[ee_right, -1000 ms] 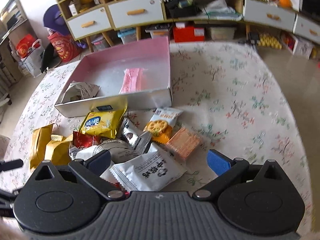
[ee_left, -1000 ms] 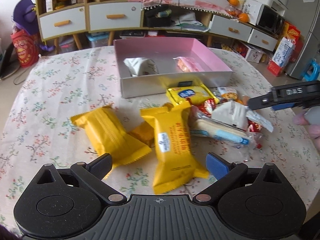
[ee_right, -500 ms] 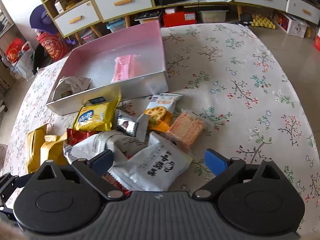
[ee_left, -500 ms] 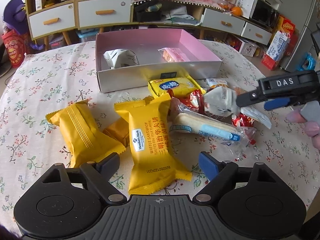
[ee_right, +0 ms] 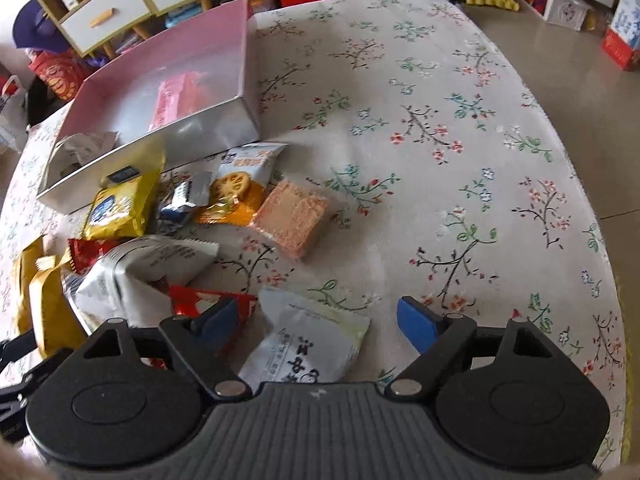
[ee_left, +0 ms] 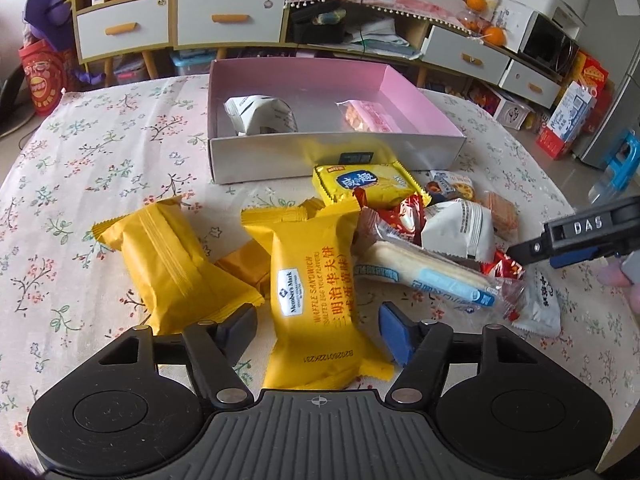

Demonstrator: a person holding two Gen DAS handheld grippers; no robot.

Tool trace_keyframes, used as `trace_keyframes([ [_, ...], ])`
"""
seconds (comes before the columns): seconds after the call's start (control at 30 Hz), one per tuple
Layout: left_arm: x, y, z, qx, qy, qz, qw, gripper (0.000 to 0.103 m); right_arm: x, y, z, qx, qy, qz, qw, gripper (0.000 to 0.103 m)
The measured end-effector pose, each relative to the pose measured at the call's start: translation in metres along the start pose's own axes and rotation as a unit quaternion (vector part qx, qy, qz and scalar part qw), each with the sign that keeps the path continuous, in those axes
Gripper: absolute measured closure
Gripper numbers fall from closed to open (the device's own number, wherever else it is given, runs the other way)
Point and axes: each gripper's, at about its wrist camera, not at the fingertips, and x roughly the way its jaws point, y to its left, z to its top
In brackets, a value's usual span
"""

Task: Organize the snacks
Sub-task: 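Grasp the yellow waffle sandwich with the left tool while the right tool grasps the white packet with black text, then carry both packets into the pink box and open both tools to release them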

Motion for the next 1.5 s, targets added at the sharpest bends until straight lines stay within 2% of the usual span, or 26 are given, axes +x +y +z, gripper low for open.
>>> trace_keyframes([
  [0.17, 0.004, -0.003, 0.002, -0.003, 0.0, 0.0, 1.0, 0.046, 0.0, 0.006, -0.003, -0.019, 0.013, -0.01, 1.0, 0.028],
  [0.33, 0.005, -0.002, 0.004, -0.015, -0.002, 0.009, 0.9999, 0.059, 0.002, 0.007, -0.007, -0.027, 0.019, -0.018, 0.999, 0.035],
  [0.43, 0.006, 0.002, 0.007, -0.027, -0.002, 0.01, 0.9996, 0.063, 0.0, 0.01, -0.009, -0.039, 0.02, -0.022, 0.999, 0.042],
  [0.47, 0.006, 0.003, 0.008, -0.031, -0.002, 0.009, 0.9995, 0.063, -0.001, 0.011, -0.01, -0.042, 0.02, -0.021, 0.999, 0.048],
  [0.53, 0.005, 0.003, 0.009, -0.033, -0.001, 0.009, 0.9994, 0.065, -0.002, 0.013, -0.011, -0.051, 0.019, -0.024, 0.998, 0.049],
  [0.6, 0.005, 0.002, 0.01, -0.03, 0.0, 0.013, 0.9995, 0.066, -0.002, 0.015, -0.012, -0.06, 0.015, -0.022, 0.998, 0.056],
  [0.97, -0.012, 0.0, 0.016, -0.028, -0.005, -0.005, 0.9996, 0.067, -0.021, 0.026, -0.011, -0.091, -0.024, -0.02, 0.995, 0.059],
  [1.23, -0.027, 0.002, 0.032, -0.042, -0.027, -0.014, 0.9987, 0.068, -0.039, 0.023, 0.004, -0.068, -0.06, 0.001, 0.996, 0.059],
  [1.5, -0.033, -0.002, 0.065, -0.071, -0.066, -0.028, 0.9949, 0.068, -0.05, 0.032, 0.026, -0.036, -0.104, 0.036, 0.993, 0.059],
])
